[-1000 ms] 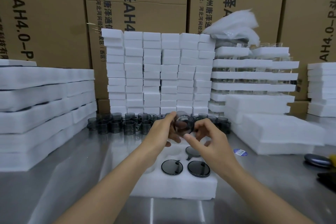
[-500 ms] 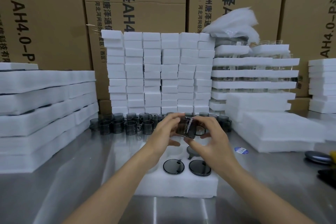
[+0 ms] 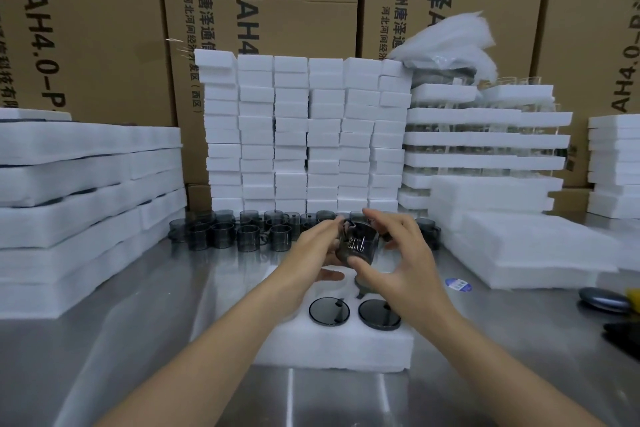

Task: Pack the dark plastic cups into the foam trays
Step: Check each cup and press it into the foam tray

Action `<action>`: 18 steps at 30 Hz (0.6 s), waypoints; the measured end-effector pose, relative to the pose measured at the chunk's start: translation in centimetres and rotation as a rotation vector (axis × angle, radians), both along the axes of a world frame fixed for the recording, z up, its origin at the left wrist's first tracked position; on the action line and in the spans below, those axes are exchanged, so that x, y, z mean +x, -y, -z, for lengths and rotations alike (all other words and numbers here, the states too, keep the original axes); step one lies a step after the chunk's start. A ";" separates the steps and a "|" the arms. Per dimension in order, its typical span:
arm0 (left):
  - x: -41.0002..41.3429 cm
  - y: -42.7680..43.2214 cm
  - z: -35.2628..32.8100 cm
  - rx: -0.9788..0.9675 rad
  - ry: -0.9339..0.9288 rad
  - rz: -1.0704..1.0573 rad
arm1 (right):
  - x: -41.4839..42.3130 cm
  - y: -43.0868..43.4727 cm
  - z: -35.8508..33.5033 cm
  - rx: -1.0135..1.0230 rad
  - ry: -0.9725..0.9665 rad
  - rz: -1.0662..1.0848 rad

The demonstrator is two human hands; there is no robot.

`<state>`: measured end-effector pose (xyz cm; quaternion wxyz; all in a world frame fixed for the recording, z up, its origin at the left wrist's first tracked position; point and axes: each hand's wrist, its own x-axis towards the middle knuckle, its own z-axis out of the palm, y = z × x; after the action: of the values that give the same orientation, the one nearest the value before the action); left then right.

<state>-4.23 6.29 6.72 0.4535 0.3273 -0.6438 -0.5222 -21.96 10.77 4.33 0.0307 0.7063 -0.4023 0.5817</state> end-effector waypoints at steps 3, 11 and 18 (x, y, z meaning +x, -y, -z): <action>0.2 0.2 -0.1 0.087 -0.103 0.078 | 0.1 0.1 -0.1 0.031 0.088 -0.009; -0.4 0.5 -0.1 0.149 -0.260 -0.131 | -0.2 0.5 0.0 0.040 -0.008 0.115; -1.1 -0.3 0.3 -0.293 -0.068 -0.053 | -0.1 0.6 0.6 0.045 -0.022 0.137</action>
<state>-5.31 6.64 6.46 0.5316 0.2568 -0.6885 -0.4212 -22.08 10.13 3.76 0.0590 0.6840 -0.4625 0.5610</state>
